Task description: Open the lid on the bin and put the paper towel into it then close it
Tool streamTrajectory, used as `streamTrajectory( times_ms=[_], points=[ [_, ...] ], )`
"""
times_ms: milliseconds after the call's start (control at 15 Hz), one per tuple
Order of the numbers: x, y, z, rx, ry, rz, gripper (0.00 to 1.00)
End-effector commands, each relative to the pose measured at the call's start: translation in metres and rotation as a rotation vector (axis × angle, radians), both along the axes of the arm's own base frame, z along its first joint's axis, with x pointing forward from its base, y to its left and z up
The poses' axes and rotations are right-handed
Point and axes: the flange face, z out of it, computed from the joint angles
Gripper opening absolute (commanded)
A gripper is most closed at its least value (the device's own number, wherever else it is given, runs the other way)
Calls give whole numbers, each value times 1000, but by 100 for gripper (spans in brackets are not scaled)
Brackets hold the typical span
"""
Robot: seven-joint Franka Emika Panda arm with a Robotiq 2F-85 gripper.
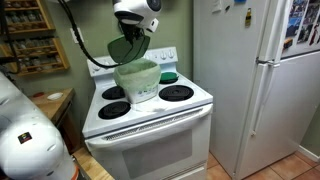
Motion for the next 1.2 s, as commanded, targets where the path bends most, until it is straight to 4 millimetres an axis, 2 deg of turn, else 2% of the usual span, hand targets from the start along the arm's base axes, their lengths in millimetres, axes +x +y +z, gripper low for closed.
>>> streamTrajectory(
  times_ms=[0, 267, 467, 1133],
  points=[
    [-9, -13, 0, -114, 16, -52, 100],
    [-15, -24, -1, -226, 42, -73, 100],
    [-20, -23, 0, -237, 57, -62, 100],
    [-36, 21, 37, 77, 20, 29, 100]
  ],
)
